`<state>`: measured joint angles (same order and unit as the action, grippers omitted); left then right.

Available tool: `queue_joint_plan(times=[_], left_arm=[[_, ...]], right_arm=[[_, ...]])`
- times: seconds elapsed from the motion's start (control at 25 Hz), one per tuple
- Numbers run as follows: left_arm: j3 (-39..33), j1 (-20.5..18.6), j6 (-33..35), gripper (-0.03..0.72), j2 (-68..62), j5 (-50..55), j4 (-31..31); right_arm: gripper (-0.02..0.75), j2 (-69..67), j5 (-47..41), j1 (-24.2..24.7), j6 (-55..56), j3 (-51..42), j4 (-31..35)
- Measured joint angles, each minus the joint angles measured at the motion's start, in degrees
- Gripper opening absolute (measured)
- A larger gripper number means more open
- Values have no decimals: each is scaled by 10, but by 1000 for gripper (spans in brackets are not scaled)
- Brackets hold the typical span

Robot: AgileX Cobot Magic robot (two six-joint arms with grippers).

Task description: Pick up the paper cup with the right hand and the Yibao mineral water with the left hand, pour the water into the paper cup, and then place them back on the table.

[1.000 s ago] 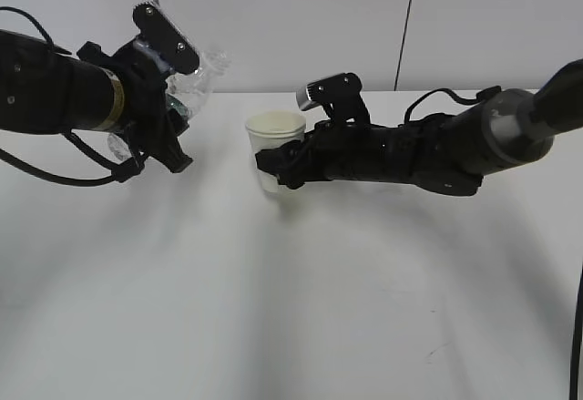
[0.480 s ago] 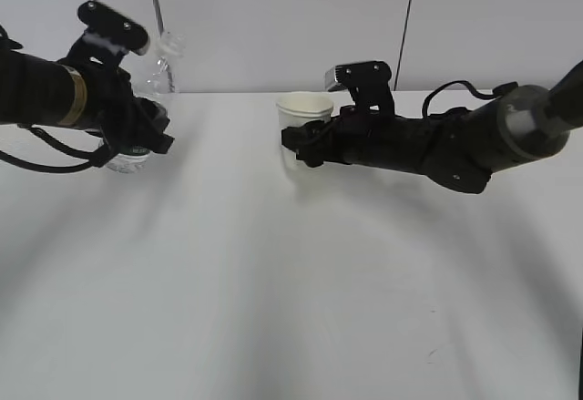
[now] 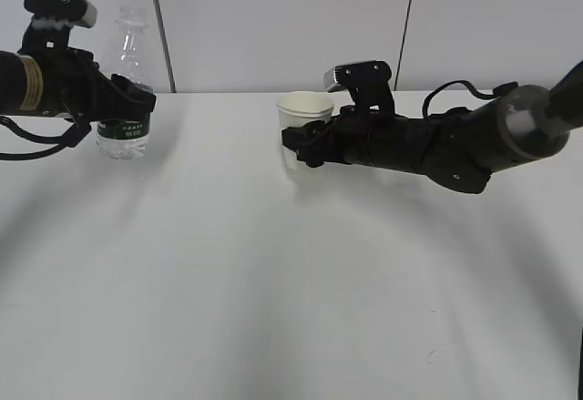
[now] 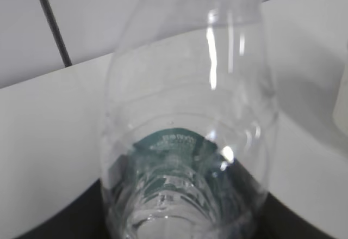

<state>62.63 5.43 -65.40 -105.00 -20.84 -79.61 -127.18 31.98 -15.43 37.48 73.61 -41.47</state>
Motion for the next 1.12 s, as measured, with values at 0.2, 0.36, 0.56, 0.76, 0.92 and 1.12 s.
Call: queue_joint_plan(times=[0.2, 0.36, 0.56, 0.76, 0.92, 1.12], left_arm=[[1, -22, 84, 325, -39, -73, 79], [1, -29, 177, 325, -80, -130, 172], [1, -29, 250, 325, -131, -205, 271], [2, -29, 316, 325, -163, -239, 319], [5, -29, 371, 325, -188, -268, 357], [5, -29, 415, 324, -216, -300, 389]], right_arm=[[495, 0, -1, 0, -14, 0, 19], [495, 0, -1, 0, -18, 0, 23], [495, 0, 1, 0, -52, 0, 55], [495, 0, 9, 0, -76, 0, 88], [495, 0, 33, 0, -82, 0, 111], [495, 0, 45, 0, -89, 0, 131]])
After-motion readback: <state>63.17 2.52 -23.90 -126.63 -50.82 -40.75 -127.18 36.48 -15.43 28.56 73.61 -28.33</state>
